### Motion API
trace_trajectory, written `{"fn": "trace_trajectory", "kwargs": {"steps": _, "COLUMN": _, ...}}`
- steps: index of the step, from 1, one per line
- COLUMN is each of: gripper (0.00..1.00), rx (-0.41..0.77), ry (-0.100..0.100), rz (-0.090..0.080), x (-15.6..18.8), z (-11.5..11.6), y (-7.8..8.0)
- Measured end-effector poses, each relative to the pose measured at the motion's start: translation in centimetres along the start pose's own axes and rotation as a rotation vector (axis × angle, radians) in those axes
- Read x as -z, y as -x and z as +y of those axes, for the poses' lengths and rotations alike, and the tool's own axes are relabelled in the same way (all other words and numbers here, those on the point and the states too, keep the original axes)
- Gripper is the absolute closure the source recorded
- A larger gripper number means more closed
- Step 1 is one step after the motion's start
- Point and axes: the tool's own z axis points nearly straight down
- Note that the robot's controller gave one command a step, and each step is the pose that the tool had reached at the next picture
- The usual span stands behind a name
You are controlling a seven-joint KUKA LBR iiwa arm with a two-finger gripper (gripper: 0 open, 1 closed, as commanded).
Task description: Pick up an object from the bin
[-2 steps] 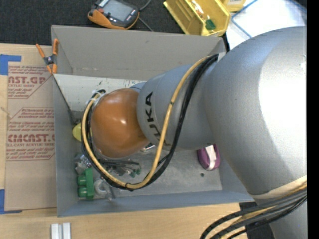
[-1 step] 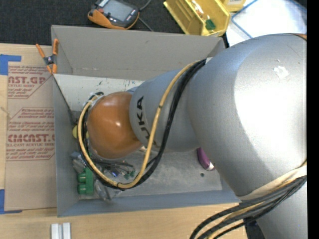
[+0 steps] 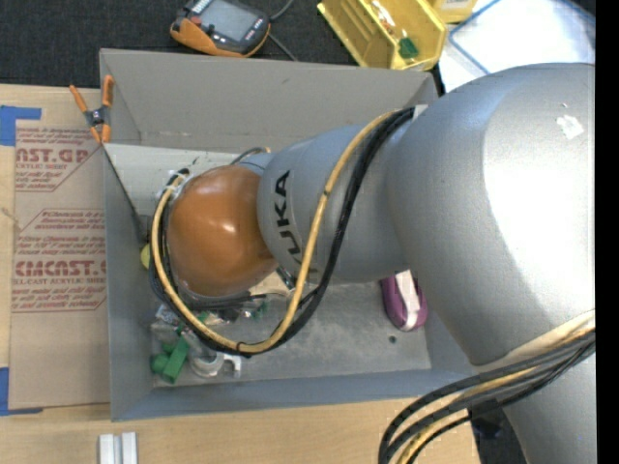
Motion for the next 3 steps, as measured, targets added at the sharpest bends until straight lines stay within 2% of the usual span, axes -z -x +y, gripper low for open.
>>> {"fn": "trace_trajectory", "kwargs": {"steps": 1, "gripper": 1.0, "rx": -0.001, "ry": 0.001, "rz": 0.0, "x": 0.0, "z": 0.0, "y": 0.0}}
{"fn": "trace_trajectory", "kwargs": {"steps": 2, "gripper": 1.0, "rx": -0.002, "ry": 0.0, "rz": -0.008, "x": 0.9, "z": 0.0, "y": 0.3}}
{"fn": "trace_trajectory", "kwargs": {"steps": 3, "gripper": 1.0, "rx": -0.001, "ry": -0.001, "rz": -0.009, "x": 5.9, "z": 0.0, "y": 0.4}}
